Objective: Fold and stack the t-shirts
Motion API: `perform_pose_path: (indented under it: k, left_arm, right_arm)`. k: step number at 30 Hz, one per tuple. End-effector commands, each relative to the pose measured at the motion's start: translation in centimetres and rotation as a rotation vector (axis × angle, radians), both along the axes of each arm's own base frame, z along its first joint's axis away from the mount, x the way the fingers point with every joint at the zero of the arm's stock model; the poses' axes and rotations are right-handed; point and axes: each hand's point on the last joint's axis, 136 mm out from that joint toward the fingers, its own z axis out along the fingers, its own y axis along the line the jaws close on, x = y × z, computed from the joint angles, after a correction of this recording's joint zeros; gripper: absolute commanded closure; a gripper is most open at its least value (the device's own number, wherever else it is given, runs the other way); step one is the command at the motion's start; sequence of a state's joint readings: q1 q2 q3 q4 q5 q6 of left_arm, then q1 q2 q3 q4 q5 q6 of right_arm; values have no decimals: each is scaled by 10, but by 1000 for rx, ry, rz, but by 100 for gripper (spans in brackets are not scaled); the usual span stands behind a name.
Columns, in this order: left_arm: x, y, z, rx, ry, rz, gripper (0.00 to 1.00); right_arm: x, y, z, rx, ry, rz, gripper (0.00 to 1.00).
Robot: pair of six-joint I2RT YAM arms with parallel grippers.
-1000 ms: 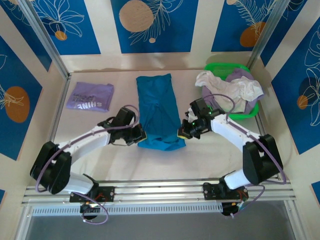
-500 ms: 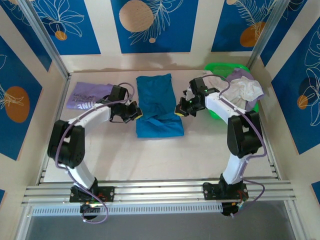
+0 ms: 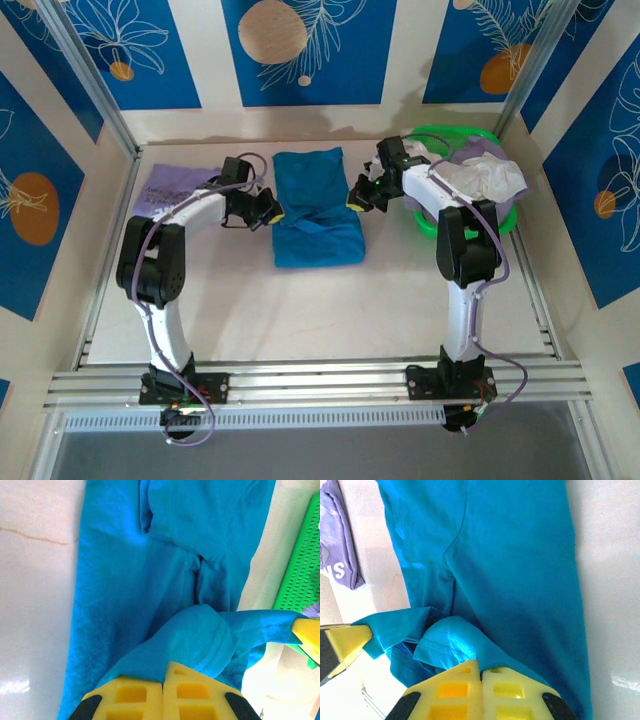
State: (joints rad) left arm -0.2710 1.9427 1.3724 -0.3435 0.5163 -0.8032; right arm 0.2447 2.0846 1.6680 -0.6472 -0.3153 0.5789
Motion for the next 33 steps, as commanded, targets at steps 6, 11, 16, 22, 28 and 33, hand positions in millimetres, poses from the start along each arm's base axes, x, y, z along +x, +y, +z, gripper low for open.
perform_pose_path:
  k: [6, 11, 16, 22, 28, 33]
  left_arm:
    - [30, 7, -8, -50, 4, 52, 92]
    - [43, 19, 13, -88, -33, 97, 75]
    - [43, 25, 39, -95, -82, 135, 65]
    - [28, 14, 45, -119, -90, 123, 65]
    - [8, -22, 33, -122, -75, 57, 64]
    - [10, -54, 7, -147, -36, 31, 64]
  right_arm:
    - [20, -3, -7, 72, 49, -6, 90]
    - [26, -5, 19, 59, -9, 29, 60]
    - [11, -12, 41, 59, -42, 22, 57]
    - [-15, -9, 37, 77, -25, 26, 56]
    - [-26, 4, 16, 94, 10, 42, 56]
    - [-14, 20, 2, 147, 39, 50, 57]
